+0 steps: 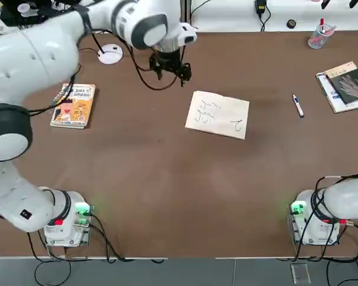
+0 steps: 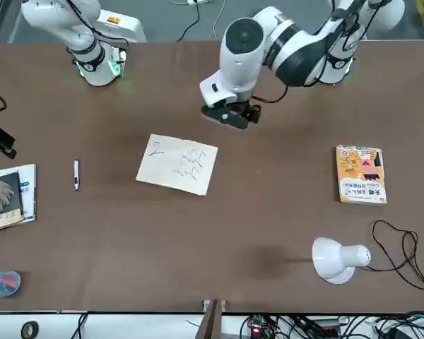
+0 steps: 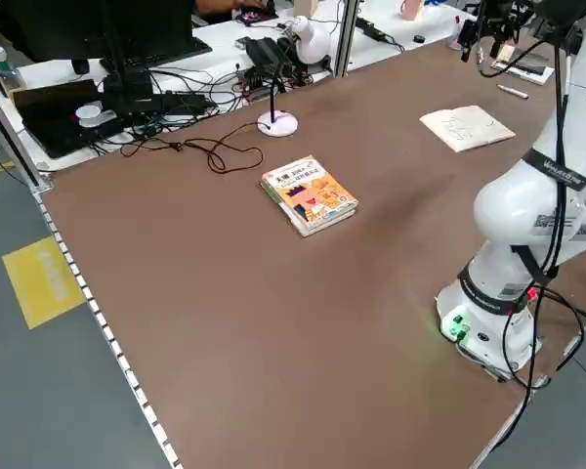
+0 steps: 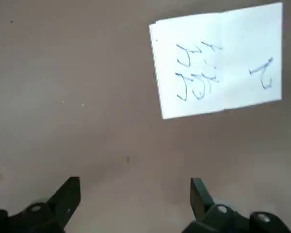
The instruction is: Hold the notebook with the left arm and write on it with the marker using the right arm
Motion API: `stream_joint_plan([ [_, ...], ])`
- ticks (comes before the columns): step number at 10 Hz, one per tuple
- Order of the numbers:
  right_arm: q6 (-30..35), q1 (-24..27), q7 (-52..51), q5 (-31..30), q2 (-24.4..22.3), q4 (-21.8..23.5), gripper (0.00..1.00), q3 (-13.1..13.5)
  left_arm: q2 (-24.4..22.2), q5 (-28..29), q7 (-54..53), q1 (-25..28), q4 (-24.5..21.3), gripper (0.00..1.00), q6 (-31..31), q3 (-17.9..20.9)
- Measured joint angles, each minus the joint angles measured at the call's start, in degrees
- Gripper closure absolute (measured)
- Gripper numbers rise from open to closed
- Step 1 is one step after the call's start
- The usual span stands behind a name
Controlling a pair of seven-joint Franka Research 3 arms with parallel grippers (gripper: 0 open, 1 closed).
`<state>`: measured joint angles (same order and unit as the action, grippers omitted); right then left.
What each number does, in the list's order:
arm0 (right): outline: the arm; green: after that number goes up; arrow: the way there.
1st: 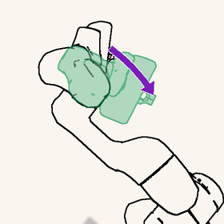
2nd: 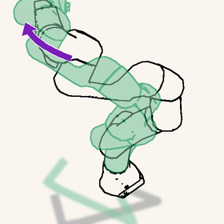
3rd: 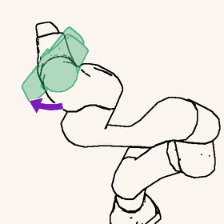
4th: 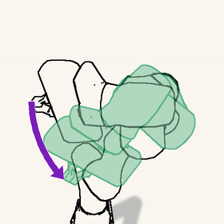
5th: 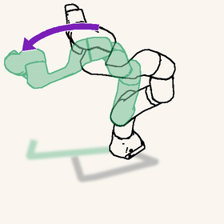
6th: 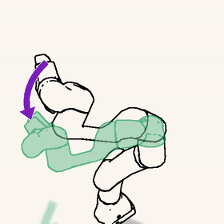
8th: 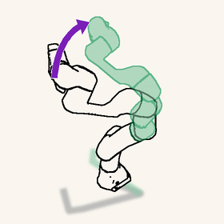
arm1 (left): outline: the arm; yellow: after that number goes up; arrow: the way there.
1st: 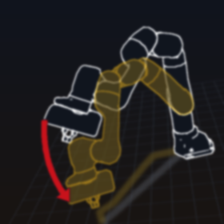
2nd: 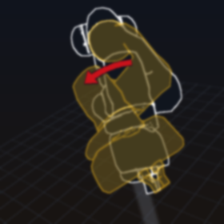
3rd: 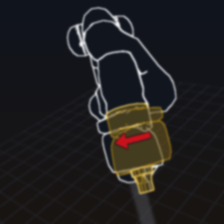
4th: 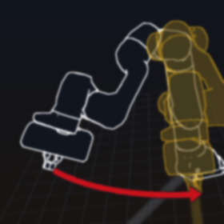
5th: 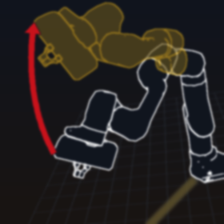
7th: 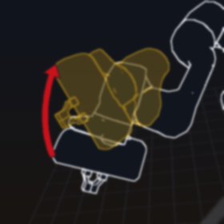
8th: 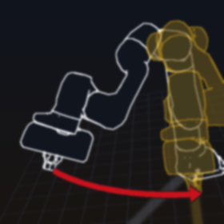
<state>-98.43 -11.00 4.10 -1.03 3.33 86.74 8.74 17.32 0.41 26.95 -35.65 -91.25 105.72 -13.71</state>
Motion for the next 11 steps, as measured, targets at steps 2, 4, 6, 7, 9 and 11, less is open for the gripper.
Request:
stream_joint_plan([
  [2, -0.2, -0.04, 0.0, 0.0, 0.0, 0.0, 0.0, -0.06, 2.47, 1.33, 3.64, -1.7, -0.01, 0.0, 3.01, 0.01],
  [4, -0.39, -0.16, 0.0, 0.0, 0.0, -0.01, 0.0, -0.2, 4.74, 1.6, 5.35, -2.59, 0.0, 0.0, 5.87, 0.01],
  [6, -0.52, -0.17, 0.0, 0.0, 0.0, -0.01, 0.0, -0.27, 6.25, 1.62, 5.68, -2.6, 0.01, 0.0, 7.72, 0.1],
  [7, -0.52, -0.17, 0.0, 0.0, 0.0, 0.0, 0.0, -0.27, 6.75, 1.62, 5.68, -2.52, 0.02, 0.0, 8.2, 0.21],
  [9, -0.54, -0.17, 0.03, 0.0, 0.0, 0.0, 0.0, -0.23, 7.52, 1.62, 5.68, -2.2, 0.03, 0.0, 8.81, 0.46],
  [11, -0.71, -0.16, 0.05, 0.0, 0.0, 0.0, 0.0, -0.18, 8.64, 2.58, 5.68, -1.83, 0.01, 0.0, 10.06, 0.6],
])
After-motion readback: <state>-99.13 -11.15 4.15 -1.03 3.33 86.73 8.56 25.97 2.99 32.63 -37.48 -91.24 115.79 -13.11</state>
